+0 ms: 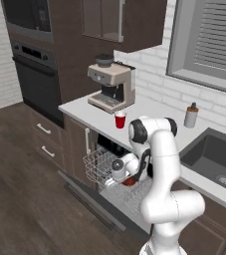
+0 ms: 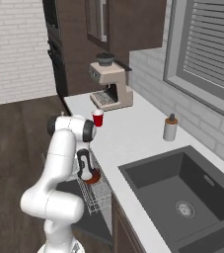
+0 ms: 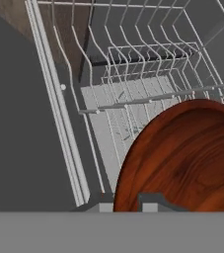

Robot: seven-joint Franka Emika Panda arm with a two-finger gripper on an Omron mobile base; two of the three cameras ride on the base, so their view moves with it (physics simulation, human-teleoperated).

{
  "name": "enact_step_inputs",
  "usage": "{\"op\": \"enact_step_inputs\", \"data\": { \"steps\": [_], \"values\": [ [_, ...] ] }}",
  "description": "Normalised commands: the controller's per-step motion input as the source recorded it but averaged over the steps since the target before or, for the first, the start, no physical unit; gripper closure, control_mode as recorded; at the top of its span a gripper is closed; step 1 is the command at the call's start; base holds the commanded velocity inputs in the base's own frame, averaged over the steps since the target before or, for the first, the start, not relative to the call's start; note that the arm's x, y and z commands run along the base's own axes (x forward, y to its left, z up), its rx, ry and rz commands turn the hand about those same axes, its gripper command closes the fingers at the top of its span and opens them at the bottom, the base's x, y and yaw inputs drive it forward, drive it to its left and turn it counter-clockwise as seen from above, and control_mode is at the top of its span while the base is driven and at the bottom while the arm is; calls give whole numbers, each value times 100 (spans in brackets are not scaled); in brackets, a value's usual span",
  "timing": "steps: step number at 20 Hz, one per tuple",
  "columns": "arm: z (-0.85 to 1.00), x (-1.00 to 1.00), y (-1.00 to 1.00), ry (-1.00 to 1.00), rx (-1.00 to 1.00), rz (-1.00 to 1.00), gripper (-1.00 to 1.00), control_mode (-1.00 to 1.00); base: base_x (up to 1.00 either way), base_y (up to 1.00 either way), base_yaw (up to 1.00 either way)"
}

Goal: Pick up the cup and bowl from the counter, place them in the dishwasher, and close the dishwasher door.

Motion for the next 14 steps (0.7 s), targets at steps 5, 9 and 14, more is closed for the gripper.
{"op": "enact_step_inputs", "data": {
  "steps": [5,9,14],
  "values": [
    [-44,13,-1,0,0,-5,100,-100,0,0,0],
    [-75,-53,27,0,0,0,100,-100,0,0,0],
    [-66,-76,35,0,1,0,100,-100,0,0,0]
  ]
}}
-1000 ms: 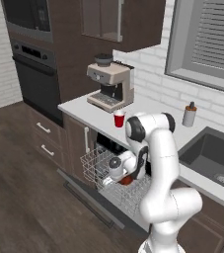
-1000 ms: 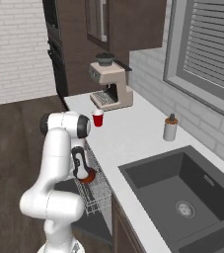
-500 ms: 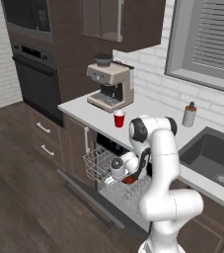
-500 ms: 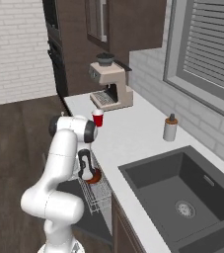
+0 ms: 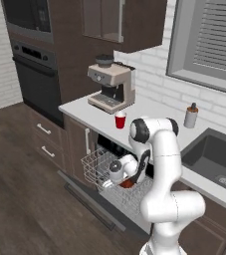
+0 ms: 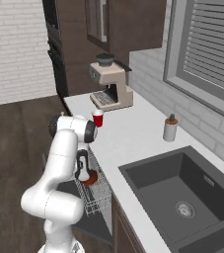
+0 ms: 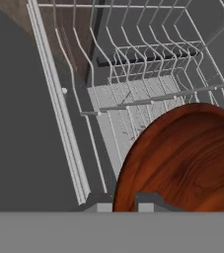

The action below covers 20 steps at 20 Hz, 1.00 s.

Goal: Pick up the cup and bowl from the counter, place them in the dishwasher, and close the dishwasher door.

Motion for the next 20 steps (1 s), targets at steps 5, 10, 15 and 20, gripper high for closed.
{"op": "enact_step_inputs", "data": {
  "steps": [5,10,15,20],
  "values": [
    [-25,-17,4,0,1,0,-100,-100,0,0,0],
    [44,0,0,-6,1,0,-100,-100,0,0,0],
    [98,-36,16,-13,0,0,-100,-100,0,0,0],
    [100,-88,56,-25,-8,0,-100,-100,0,0,0]
  ]
}}
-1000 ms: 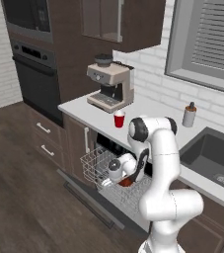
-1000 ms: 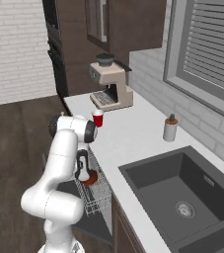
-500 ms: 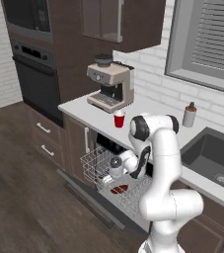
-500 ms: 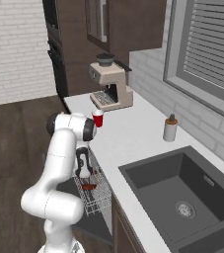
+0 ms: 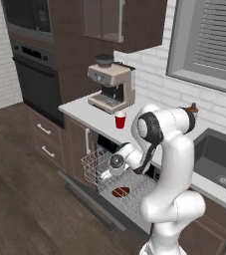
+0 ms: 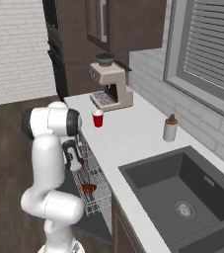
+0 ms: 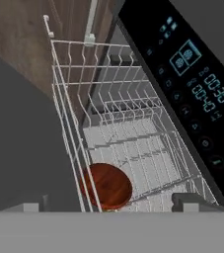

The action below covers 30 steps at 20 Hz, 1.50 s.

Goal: Pick up the cup and bowl from the counter, place them in the dishwasher, and close the dishwasher door.

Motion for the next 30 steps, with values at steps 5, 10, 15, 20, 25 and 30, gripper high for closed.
{"op": "enact_step_inputs", "data": {
  "steps": [5,10,15,20,25,30],
  "values": [
    [100,-47,57,-21,-13,0,-100,-100,0,0,0],
    [100,-1,31,-9,-11,0,-100,-100,0,0,0],
    [100,-2,10,-3,-8,0,-100,-100,0,0,0],
    [100,-17,6,0,-4,0,-100,-100,0,0,0],
    [100,-28,2,0,0,-2,-100,-100,0,0,0],
    [100,-42,-1,8,3,-5,-100,-100,0,0,0]
  ]
}}
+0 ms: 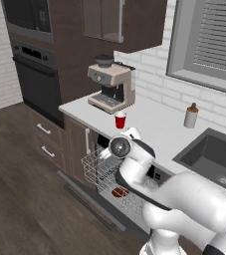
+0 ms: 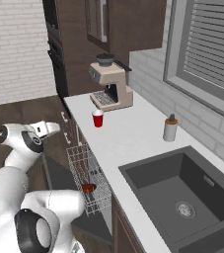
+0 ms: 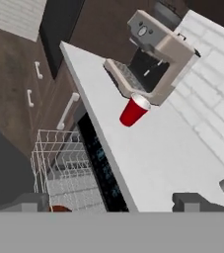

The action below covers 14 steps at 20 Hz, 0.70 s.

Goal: Pick up the cup and bowl from the counter, place them in the dishwasher, and close the dishwasher door.

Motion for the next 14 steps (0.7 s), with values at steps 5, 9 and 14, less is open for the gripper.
{"op": "enact_step_inputs", "data": {
  "steps": [5,9,14],
  "values": [
    [100,-19,-26,26,15,-7,-100,-100,0,0,0],
    [72,12,-32,33,11,-6,-100,-100,0,0,0],
    [0,70,-26,6,-6,-2,-100,-100,0,0,0]
  ]
}}
